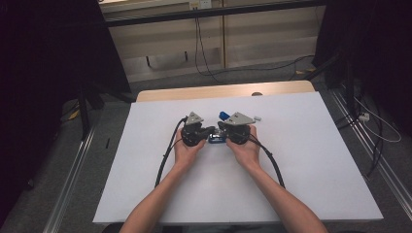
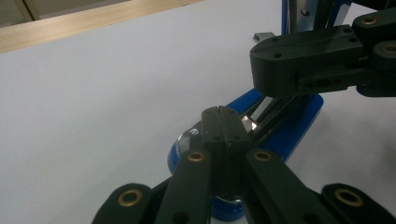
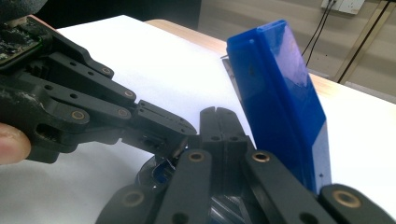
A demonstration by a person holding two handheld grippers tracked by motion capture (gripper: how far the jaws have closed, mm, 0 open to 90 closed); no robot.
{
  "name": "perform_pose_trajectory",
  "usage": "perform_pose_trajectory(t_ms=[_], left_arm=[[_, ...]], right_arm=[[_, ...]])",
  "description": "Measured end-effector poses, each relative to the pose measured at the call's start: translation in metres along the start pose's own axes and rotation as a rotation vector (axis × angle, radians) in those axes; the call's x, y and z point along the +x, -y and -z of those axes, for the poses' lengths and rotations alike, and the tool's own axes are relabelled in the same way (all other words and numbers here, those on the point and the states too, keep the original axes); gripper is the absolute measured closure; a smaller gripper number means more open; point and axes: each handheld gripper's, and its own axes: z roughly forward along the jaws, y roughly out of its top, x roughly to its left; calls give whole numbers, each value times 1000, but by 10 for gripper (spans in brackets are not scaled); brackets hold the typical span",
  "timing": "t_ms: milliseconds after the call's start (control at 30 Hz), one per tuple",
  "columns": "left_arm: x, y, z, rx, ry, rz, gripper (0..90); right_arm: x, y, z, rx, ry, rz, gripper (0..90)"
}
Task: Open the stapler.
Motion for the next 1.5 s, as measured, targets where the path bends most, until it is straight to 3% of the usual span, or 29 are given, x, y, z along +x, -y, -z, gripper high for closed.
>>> perform_pose_trajectory(t_ms=[633,733,867,1500], left_arm=[[0,0,0,-2,4,-6,900],[2,1,0,-6,16,19,900],[1,0,0,3,3,-10,900],[0,0,0,1,1,-9,900]], right_arm=[[-11,-2,11,-16,31,-6,900],[-11,-3,11,-16,34,-7,900],[-15,-4,14,-25,36,-17,900],[-24,-10,25,-38,55,-18,900]])
